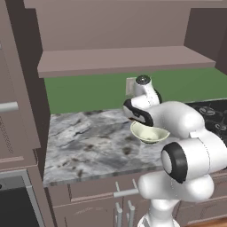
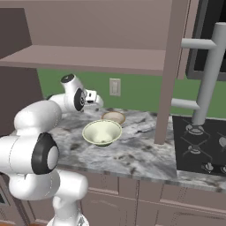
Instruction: Pick up the bowls on the counter and stack them on top of one another in the open cabinet. Place the smaller bowl on top of the larger bowl.
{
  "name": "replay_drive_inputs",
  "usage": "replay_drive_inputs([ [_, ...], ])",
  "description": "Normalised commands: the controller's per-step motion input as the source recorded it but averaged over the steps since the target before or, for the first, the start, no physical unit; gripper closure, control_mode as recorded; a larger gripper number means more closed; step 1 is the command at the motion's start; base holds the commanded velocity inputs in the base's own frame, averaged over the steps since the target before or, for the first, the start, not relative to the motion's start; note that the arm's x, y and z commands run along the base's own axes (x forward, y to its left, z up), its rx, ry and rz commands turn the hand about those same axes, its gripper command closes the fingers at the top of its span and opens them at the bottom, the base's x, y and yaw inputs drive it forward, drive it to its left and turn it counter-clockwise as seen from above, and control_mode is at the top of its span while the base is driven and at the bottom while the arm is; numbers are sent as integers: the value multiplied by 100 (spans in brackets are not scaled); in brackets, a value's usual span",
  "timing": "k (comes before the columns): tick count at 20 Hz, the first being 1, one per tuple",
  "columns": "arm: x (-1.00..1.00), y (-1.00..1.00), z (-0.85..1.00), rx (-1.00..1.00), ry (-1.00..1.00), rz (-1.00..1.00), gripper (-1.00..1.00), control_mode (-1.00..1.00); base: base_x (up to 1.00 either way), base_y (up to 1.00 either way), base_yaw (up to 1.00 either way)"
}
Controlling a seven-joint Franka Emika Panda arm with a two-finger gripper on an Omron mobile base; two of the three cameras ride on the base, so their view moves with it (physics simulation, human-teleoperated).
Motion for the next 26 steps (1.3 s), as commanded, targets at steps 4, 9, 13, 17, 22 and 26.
replay_drive_inputs([
  [4, 16, 0, -13, -3, -1, -9, -100, -100, 0, 0, 0],
  [9, 20, 0, -13, -2, -2, -10, -100, -100, 0, 0, 0],
  [13, 33, 0, -19, -4, -2, -10, -100, -100, 0, 0, 0],
  [17, 42, 0, -22, -5, -3, -6, -100, -100, 0, 0, 0],
  [22, 41, 0, -26, -2, -3, -5, -100, -100, 0, 0, 0],
  [26, 28, 0, -28, 0, -2, -3, -100, -100, 0, 0, 0],
])
